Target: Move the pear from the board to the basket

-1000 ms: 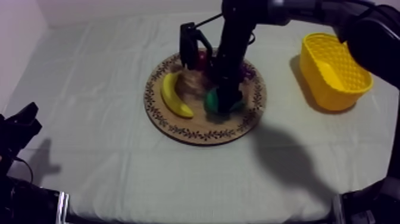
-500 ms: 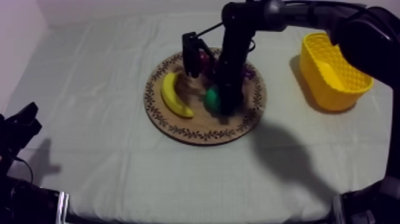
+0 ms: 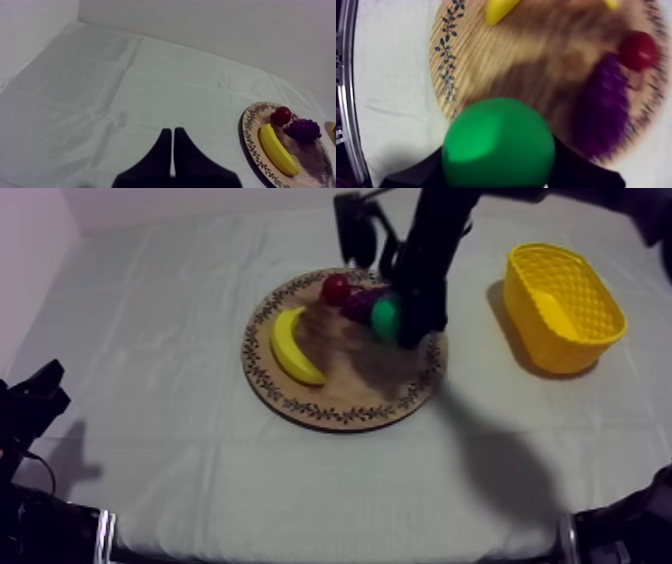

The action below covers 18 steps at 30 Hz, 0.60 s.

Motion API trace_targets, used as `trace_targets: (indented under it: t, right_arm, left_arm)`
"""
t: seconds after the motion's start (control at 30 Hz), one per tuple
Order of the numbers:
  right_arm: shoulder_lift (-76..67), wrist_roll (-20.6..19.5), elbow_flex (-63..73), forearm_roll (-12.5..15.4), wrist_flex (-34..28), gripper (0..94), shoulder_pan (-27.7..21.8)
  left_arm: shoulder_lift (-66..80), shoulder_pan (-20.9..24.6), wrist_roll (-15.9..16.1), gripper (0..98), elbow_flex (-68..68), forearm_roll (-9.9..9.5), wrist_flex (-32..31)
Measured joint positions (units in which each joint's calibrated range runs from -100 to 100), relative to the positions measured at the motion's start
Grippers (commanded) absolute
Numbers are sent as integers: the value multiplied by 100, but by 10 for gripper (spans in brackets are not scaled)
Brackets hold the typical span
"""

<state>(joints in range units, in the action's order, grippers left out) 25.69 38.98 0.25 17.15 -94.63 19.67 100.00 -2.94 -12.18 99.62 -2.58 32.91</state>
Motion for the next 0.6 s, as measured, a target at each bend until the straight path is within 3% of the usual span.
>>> trace_targets:
  t: [0.27,0.6]
  right_arm:
    - [-1617,-216,-77,-51,-206,428,-404]
    - [-2493,-330,-429,-135,-79,463,-1213]
  left_arm:
    - [0,0,0,1,0,0,0]
    - [0,0,0,1,0,0,0]
